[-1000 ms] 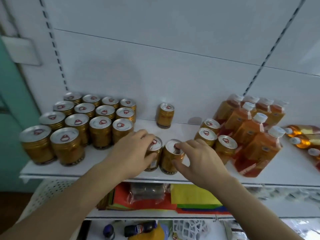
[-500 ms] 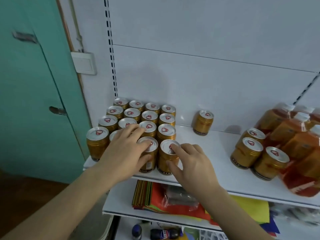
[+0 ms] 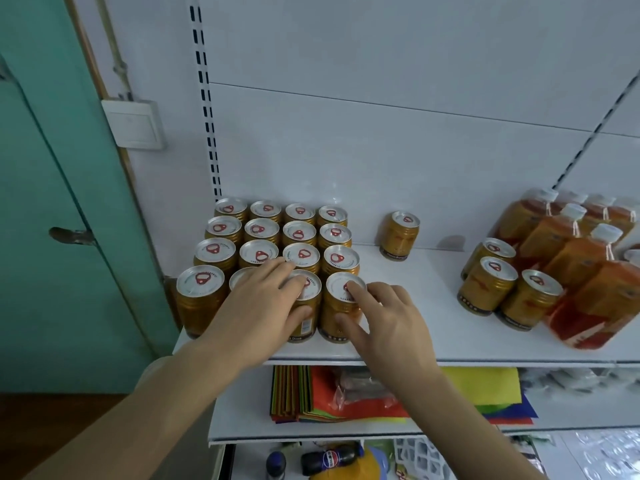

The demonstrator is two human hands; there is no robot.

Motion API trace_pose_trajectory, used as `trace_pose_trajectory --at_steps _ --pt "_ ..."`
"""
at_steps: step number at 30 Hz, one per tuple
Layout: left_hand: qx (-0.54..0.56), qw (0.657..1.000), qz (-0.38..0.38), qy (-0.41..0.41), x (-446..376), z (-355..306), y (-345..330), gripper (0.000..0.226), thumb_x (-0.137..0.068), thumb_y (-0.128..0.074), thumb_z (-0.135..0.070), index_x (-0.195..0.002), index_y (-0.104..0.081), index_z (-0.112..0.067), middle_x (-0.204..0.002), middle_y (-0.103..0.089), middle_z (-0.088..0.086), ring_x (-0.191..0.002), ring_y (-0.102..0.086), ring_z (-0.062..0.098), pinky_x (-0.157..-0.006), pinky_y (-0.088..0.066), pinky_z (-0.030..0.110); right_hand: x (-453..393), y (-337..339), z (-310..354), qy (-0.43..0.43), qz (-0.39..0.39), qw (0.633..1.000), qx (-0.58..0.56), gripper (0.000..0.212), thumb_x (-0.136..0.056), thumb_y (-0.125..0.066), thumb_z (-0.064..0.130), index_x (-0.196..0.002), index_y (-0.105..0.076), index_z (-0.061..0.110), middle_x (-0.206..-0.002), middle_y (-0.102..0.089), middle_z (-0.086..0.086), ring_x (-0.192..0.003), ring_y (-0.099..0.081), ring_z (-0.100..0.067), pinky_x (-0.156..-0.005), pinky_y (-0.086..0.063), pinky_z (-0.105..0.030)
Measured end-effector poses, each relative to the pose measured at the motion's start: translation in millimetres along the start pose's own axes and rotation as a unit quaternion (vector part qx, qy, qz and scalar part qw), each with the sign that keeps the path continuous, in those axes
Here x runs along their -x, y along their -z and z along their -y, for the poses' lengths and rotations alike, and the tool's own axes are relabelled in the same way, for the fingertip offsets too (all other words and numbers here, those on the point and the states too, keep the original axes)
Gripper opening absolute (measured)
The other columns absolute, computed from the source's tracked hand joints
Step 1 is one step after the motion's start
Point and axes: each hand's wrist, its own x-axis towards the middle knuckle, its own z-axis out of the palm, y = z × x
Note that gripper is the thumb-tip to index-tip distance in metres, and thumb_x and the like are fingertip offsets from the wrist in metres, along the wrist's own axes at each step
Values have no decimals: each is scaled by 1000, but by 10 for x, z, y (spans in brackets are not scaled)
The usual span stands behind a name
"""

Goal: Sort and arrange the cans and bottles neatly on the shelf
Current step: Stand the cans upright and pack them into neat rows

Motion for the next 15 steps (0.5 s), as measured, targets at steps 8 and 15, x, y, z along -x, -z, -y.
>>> trace_pose_trajectory --at_steps 8,15 --pt "-7 1000 -11 -2 -14 3 -24 54 -99 -64 -48 -145 -58 -18 -151 -55 5 -146 -44 28 -116 -39 47 13 10 56 -12 28 999 25 46 -99 -73 40 -135 -69 13 -122 -71 -14 -107 -64 -38 -86 -57 -50" --pt "9 999 -31 -39 -310 -310 47 66 -101 -46 -61 -153 -50 -20 -155 -50 0 -148 -38 22 -122 -32 42 48 202 -145 -11 26 999 25 58 -109 -50 51 -156 -53 18 -145 -63 -6 -131 -56 -31 -103 -51 -47"
